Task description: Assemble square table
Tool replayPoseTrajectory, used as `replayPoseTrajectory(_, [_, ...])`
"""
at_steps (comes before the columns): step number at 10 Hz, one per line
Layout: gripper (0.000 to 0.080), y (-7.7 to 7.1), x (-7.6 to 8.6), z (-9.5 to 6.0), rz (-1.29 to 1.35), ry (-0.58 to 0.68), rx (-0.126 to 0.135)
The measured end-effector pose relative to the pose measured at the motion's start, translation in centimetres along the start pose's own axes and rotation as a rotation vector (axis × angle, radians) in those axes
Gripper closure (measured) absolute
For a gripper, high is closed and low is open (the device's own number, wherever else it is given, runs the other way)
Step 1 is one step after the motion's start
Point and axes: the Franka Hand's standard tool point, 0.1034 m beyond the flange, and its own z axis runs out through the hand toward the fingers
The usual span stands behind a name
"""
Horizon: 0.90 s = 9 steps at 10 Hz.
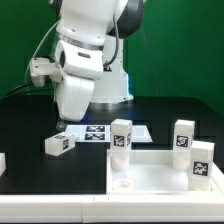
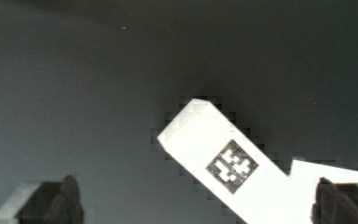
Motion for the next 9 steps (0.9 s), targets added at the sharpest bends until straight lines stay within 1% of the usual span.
replayPoseTrajectory(1, [0.0150, 0.0, -0.2, 0.0, 0.075, 0.001, -0.001])
replayPoseTrajectory(2, [0.0150, 0.1, -1.0, 0.0, 0.196, 0.004, -0.019])
replayPoseTrajectory(3, [0.0150, 0.0, -1.4, 0.1, 0.393, 0.016, -0.050])
replayPoseTrajectory(4, [0.0150, -0.4, -1.0, 0.4, 0.616, 0.025, -0.035])
replayPoseTrajectory(5, [0.0150, -0.3, -0.7, 0.3, 0.699, 0.016, -0.015])
replayPoseTrajectory(6, [0.0150, -0.2, -0.7, 0.3, 0.695, 0.018, -0.019])
replayPoseTrajectory(8, [0.0150, -0.2, -0.4, 0.4, 0.840, 0.033, -0.011])
replayPoseTrajectory(9, [0.0150, -0.2, -0.4, 0.5, 0.864, 0.035, -0.007])
